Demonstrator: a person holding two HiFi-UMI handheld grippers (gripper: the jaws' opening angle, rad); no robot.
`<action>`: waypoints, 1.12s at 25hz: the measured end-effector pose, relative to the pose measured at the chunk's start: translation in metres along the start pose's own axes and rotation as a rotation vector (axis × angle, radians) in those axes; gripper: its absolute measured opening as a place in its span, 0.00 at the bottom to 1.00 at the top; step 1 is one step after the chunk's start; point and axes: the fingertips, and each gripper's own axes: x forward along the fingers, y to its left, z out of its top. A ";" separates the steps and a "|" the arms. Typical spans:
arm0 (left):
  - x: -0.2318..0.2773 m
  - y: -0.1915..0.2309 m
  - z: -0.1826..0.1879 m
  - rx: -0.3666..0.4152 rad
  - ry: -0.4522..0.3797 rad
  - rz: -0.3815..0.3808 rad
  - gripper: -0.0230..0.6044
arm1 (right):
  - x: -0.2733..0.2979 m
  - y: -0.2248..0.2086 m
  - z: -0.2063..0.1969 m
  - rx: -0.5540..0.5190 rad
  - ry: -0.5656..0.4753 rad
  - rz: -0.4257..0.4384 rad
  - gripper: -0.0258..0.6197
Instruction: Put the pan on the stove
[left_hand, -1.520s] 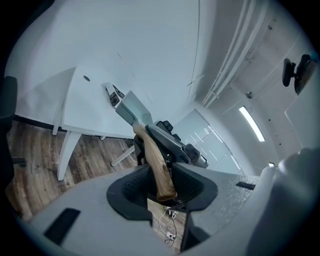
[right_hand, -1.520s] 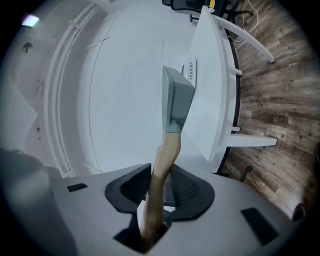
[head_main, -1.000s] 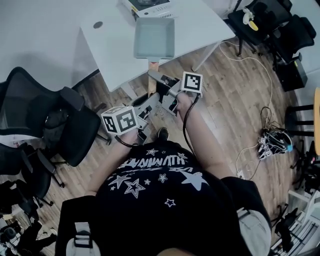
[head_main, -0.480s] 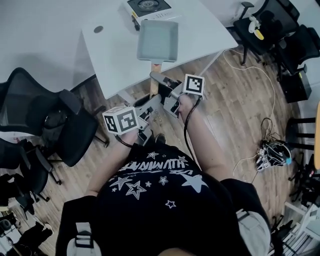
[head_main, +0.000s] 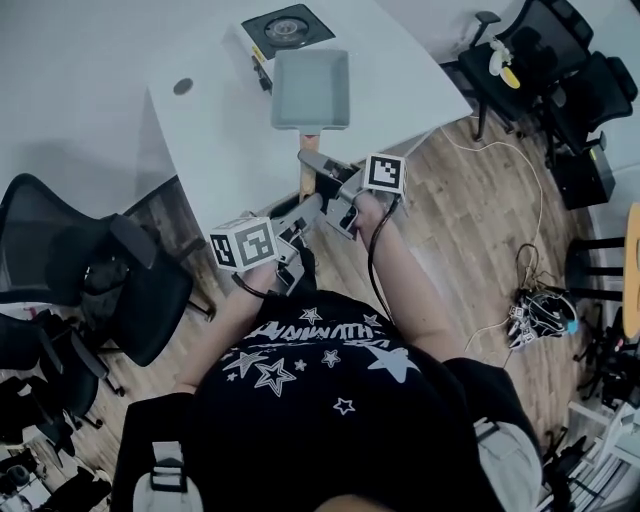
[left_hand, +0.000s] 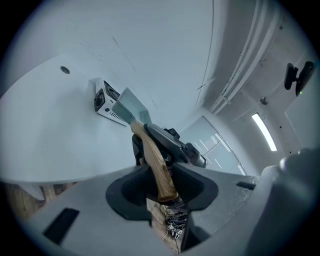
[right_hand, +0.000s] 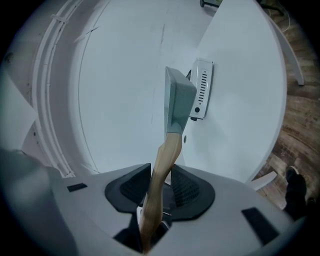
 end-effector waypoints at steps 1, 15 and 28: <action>0.009 0.005 0.013 -0.002 0.001 -0.004 0.25 | 0.008 0.000 0.015 0.001 -0.002 0.000 0.23; 0.087 0.068 0.124 -0.027 0.001 -0.049 0.25 | 0.088 -0.026 0.137 -0.007 -0.010 -0.032 0.23; 0.101 0.102 0.184 -0.054 -0.061 -0.029 0.25 | 0.148 -0.026 0.177 -0.018 0.051 -0.025 0.24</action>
